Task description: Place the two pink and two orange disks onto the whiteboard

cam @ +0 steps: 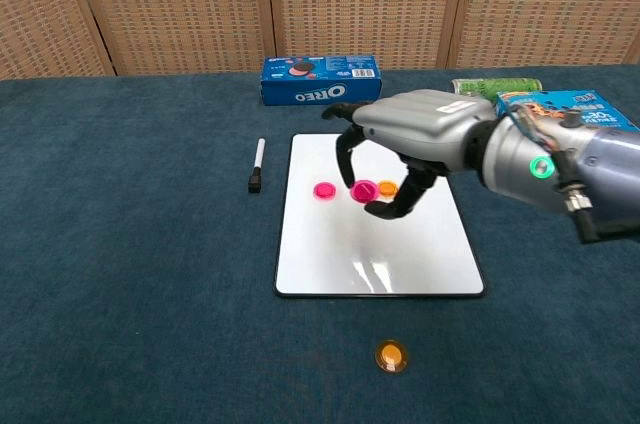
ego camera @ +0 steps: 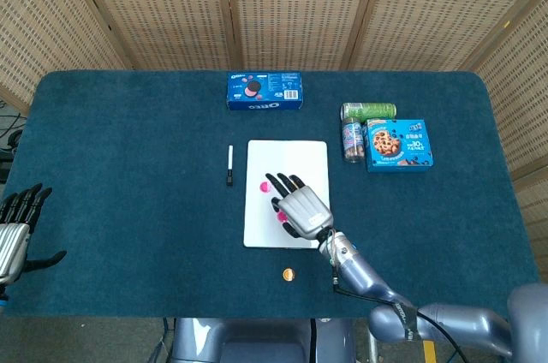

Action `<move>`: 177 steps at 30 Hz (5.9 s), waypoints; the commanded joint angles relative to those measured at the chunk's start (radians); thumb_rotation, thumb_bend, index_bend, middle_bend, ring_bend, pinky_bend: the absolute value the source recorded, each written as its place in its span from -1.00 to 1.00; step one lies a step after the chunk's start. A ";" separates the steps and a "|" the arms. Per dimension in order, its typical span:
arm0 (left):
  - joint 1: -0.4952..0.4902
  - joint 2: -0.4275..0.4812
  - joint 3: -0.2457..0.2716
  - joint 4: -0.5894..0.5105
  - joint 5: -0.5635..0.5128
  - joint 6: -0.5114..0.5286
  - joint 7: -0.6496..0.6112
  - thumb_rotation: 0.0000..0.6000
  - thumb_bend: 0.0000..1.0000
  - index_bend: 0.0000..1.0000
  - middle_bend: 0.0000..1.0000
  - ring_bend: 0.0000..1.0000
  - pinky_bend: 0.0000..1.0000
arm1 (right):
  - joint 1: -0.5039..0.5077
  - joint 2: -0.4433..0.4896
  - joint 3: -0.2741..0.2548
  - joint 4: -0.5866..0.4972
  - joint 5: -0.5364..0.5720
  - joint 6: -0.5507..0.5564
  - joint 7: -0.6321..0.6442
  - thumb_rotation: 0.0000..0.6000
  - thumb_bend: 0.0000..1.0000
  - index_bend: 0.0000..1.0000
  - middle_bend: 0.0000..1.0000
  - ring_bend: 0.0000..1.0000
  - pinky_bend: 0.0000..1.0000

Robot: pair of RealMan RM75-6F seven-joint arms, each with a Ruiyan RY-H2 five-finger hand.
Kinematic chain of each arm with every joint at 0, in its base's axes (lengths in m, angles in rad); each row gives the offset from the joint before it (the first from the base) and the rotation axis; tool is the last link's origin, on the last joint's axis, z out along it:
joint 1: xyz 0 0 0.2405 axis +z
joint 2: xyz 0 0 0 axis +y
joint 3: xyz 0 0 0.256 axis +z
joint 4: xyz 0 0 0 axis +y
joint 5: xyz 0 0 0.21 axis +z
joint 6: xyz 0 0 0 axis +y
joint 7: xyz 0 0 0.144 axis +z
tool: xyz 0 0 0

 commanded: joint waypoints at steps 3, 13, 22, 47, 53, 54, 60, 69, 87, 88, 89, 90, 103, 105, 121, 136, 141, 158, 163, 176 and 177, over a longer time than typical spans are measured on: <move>0.003 -0.004 -0.003 0.004 -0.002 0.009 0.005 1.00 -1.00 -1.00 -1.00 -1.00 -1.00 | 0.108 -0.107 0.046 0.057 0.175 0.019 -0.122 1.00 -0.17 -0.04 -1.00 -1.00 -0.77; 0.021 -0.040 -0.030 0.035 -0.012 0.078 0.052 1.00 -1.00 -1.00 -1.00 -1.00 -1.00 | 0.235 -0.242 0.054 0.150 0.335 0.076 -0.228 1.00 -0.17 -0.04 -1.00 -1.00 -0.77; 0.020 -0.048 -0.029 0.050 0.004 0.084 0.046 1.00 -1.00 -1.00 -1.00 -1.00 -1.00 | 0.297 -0.288 0.062 0.230 0.399 0.099 -0.266 1.00 -0.17 -0.04 -1.00 -1.00 -0.77; 0.016 -0.012 0.007 0.039 0.056 0.052 -0.034 1.00 -1.00 -1.00 -1.00 -1.00 -1.00 | -0.075 0.291 -0.142 -0.145 -0.117 0.397 0.225 1.00 -0.69 -1.00 -1.00 -1.00 -0.77; 0.013 -0.012 0.027 0.036 0.094 0.048 -0.031 1.00 -1.00 -1.00 -1.00 -1.00 -1.00 | -0.308 0.445 -0.237 0.066 -0.249 0.541 0.644 1.00 -0.74 -1.00 -1.00 -1.00 -0.78; 0.012 -0.012 0.029 0.034 0.100 0.048 -0.030 1.00 -1.00 -1.00 -1.00 -1.00 -1.00 | -0.343 0.445 -0.244 0.115 -0.254 0.563 0.708 1.00 -0.80 -1.00 -1.00 -1.00 -0.80; -0.027 -0.014 0.054 0.035 0.206 0.035 -0.046 1.00 -1.00 -1.00 -1.00 -1.00 -1.00 | -0.522 0.393 -0.266 0.352 -0.288 0.681 1.021 1.00 -1.00 -1.00 -1.00 -1.00 -0.92; -0.191 0.030 0.108 -0.039 0.504 -0.062 -0.041 1.00 -1.00 -1.00 -1.00 -1.00 -1.00 | -0.643 0.363 -0.237 0.416 -0.311 0.778 1.082 1.00 -1.00 -1.00 -1.00 -1.00 -1.00; -0.448 -0.205 0.012 -0.192 0.329 -0.553 0.316 1.00 -0.81 -0.90 -1.00 -1.00 -1.00 | -0.671 0.457 -0.320 0.335 -0.575 0.757 1.015 1.00 -1.00 -1.00 -1.00 -1.00 -1.00; -0.454 -0.226 0.009 -0.190 0.305 -0.569 0.326 1.00 -0.80 -0.87 -1.00 -1.00 -1.00 | -0.673 0.461 -0.321 0.325 -0.581 0.755 1.005 1.00 -1.00 -1.00 -1.00 -1.00 -1.00; -0.459 -0.241 0.006 -0.188 0.286 -0.581 0.331 1.00 -0.77 -0.86 -1.00 -1.00 -1.00 | -0.675 0.464 -0.321 0.318 -0.584 0.755 0.999 1.00 -1.00 -1.00 -1.00 -1.00 -1.00; -0.466 -0.256 0.001 -0.186 0.266 -0.593 0.336 1.00 -0.73 -0.83 -1.00 -1.00 -1.00 | -0.677 0.466 -0.320 0.311 -0.587 0.755 0.995 1.00 -1.00 -1.00 -1.00 -1.00 -1.00; -0.567 -0.444 -0.067 -0.161 -0.004 -0.693 0.546 1.00 -0.39 -0.48 -1.00 -1.00 -1.00 | -0.692 0.475 -0.303 0.290 -0.611 0.742 0.992 1.00 -1.00 -1.00 -1.00 -1.00 -1.00; -0.585 -0.468 -0.070 -0.147 -0.044 -0.700 0.576 1.00 -0.39 -0.47 -1.00 -1.00 -1.00 | -0.694 0.474 -0.298 0.291 -0.608 0.737 0.995 1.00 -1.00 -1.00 -1.00 -1.00 -1.00; -0.721 -0.631 -0.072 -0.010 -0.206 -0.718 0.691 1.00 -0.29 -0.42 -1.00 -1.00 -1.00 | -0.696 0.468 -0.273 0.302 -0.595 0.701 1.005 1.00 -1.00 -1.00 -1.00 -1.00 -1.00; -0.829 -0.733 -0.062 0.072 -0.322 -0.701 0.754 1.00 -0.28 -0.41 -1.00 -1.00 -1.00 | -0.700 0.468 -0.256 0.312 -0.587 0.681 1.023 1.00 -1.00 -1.00 -1.00 -1.00 -1.00; -0.850 -0.749 -0.054 0.080 -0.356 -0.689 0.762 1.00 -0.28 -0.41 -1.00 -1.00 -1.00 | -0.702 0.468 -0.249 0.315 -0.580 0.677 1.032 1.00 -1.00 -1.00 -1.00 -1.00 -1.00; -0.894 -0.771 -0.019 0.102 -0.404 -0.651 0.756 1.00 -0.24 -0.36 -1.00 -1.00 -1.00 | -0.706 0.471 -0.239 0.320 -0.576 0.665 1.050 1.00 -1.00 -1.00 -1.00 -1.00 -1.00; -0.899 -0.781 -0.012 0.112 -0.405 -0.641 0.748 1.00 -0.21 -0.27 -1.00 -1.00 -1.00 | -0.708 0.471 -0.236 0.322 -0.575 0.667 1.052 1.00 -1.00 -1.00 -1.00 -1.00 -1.00; -0.889 -0.790 0.009 0.126 -0.357 -0.601 0.708 1.00 -0.20 0.17 -1.00 -1.00 -1.00 | -0.709 0.472 -0.234 0.327 -0.578 0.662 1.067 1.00 -1.00 -1.00 -1.00 -1.00 -1.00; -0.887 -0.790 0.009 0.125 -0.356 -0.598 0.705 1.00 -0.20 0.18 -1.00 -1.00 -1.00 | -0.709 0.473 -0.233 0.326 -0.578 0.662 1.066 1.00 -1.00 -1.00 -1.00 -1.00 -1.00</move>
